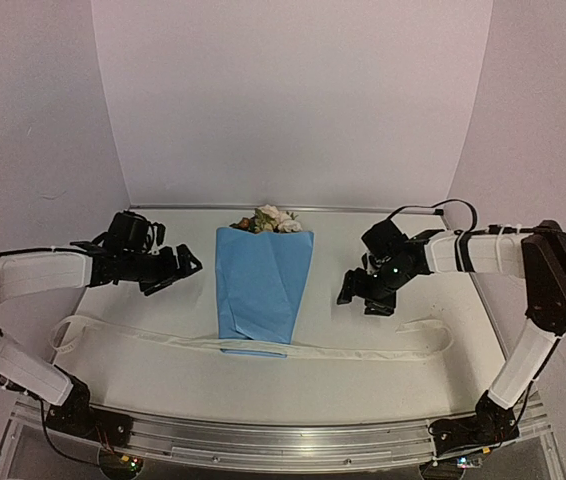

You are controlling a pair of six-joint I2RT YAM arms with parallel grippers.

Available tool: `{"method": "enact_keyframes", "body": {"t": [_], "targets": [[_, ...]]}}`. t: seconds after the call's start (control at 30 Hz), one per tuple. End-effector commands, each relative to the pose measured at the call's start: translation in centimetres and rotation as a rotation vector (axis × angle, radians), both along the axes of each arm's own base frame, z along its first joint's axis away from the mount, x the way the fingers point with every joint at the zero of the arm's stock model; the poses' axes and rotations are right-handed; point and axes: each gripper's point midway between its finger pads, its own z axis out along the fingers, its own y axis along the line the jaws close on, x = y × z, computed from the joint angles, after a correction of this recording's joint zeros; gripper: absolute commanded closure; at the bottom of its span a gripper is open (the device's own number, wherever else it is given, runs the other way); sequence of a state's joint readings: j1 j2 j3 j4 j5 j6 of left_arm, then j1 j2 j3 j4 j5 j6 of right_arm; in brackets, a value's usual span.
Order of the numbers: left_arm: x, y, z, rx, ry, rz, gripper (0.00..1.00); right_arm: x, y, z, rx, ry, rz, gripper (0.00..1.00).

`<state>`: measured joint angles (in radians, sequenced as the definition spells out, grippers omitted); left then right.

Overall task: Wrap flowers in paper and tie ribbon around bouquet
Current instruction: Pick up the folded bouquet from the center of the board.

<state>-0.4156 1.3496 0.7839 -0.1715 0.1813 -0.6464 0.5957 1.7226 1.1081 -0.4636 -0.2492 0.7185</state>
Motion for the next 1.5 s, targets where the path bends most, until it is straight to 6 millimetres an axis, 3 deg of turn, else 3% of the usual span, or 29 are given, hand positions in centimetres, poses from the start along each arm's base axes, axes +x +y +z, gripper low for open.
{"method": "enact_keyframes", "body": {"t": [0.0,0.23,0.67,1.13,1.27,1.47], "targets": [[1.6,-5.0,1.3,-0.094,-0.061,-0.202,0.0,2.3,5.0,1.0,0.127,-0.031,0.026,0.24],[2.1,-7.5,-1.0,-0.113,-0.017,-0.317,0.0,4.2,8.7,-0.2,0.184,-0.012,0.016,0.27],[2.5,-9.7,-5.4,-0.1,0.08,-0.361,0.02,5.6,11.8,-3.4,0.226,0.05,-0.013,0.47],[2.5,-12.1,-6.9,-0.127,0.143,-0.401,0.52,6.4,13.8,-3.8,0.233,0.065,0.004,0.5],[3.1,-12.5,-7.0,-0.128,0.161,-0.402,0.69,6.9,14.2,-3.6,0.228,0.062,0.011,0.49],[4.1,-13.2,-7.3,-0.126,0.189,-0.403,0.87,7.8,14.4,-3.1,0.205,0.058,0.029,0.5]]}}
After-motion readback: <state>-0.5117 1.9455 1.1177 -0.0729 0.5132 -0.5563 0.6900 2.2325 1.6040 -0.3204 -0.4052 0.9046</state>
